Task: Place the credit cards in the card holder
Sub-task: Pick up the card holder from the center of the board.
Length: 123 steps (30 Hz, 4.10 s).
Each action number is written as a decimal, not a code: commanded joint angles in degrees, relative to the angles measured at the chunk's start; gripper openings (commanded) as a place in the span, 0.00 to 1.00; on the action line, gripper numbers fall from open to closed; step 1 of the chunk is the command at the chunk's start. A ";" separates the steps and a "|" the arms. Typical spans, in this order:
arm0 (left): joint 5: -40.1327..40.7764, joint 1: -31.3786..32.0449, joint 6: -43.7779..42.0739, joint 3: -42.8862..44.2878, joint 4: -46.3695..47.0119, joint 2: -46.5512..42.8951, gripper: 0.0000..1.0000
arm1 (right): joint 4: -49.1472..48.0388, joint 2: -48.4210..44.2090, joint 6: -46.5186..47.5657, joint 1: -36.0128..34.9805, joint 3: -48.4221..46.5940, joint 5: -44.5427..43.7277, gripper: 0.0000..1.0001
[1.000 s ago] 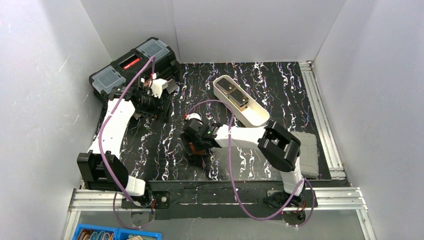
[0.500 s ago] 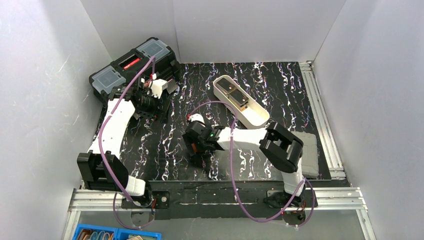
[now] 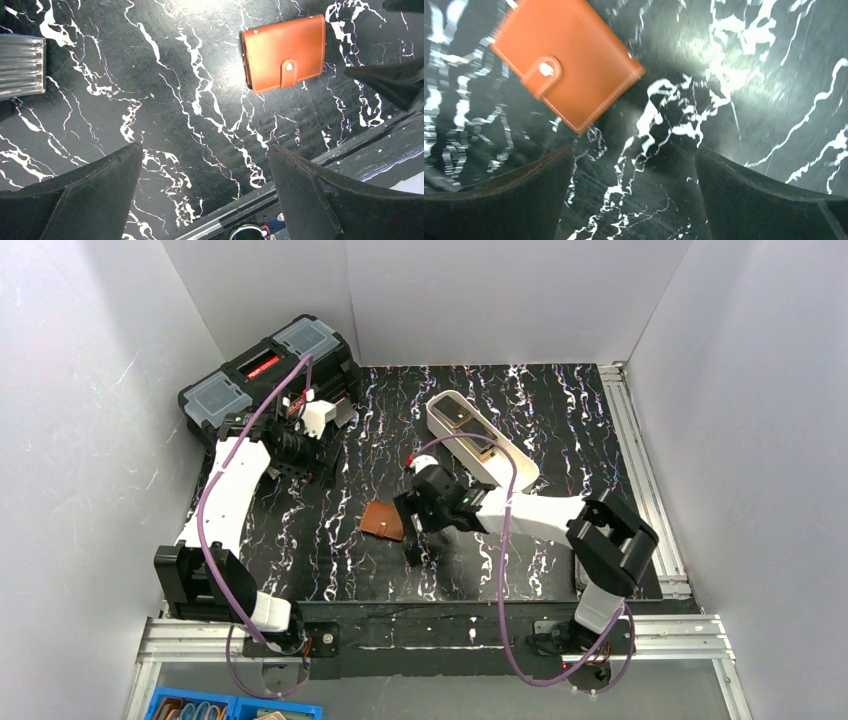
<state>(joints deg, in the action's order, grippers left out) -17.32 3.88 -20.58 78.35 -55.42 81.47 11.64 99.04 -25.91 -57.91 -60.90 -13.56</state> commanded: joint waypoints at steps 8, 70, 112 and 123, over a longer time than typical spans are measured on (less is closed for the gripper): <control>-0.96 0.27 -0.64 -0.17 -2.49 -0.15 0.98 | -3.37 4.73 10.98 12.20 -10.79 29.18 0.95; -11.60 17.26 -70.97 -48.88 50.67 -6.09 0.42 | -12.45 18.47 2.57 14.84 -13.23 45.16 0.64; -13.24 17.18 -65.35 -50.06 74.62 -29.52 0.00 | -82.58 20.23 -47.63 24.71 1.37 70.16 0.79; -13.57 17.13 -66.09 -49.17 70.76 -33.34 0.00 | -96.70 21.69 -58.82 25.47 -2.01 68.69 0.87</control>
<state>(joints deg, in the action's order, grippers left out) -26.26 20.40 -87.42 27.51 18.87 48.93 -77.47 121.97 -80.97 -32.51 -60.23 57.39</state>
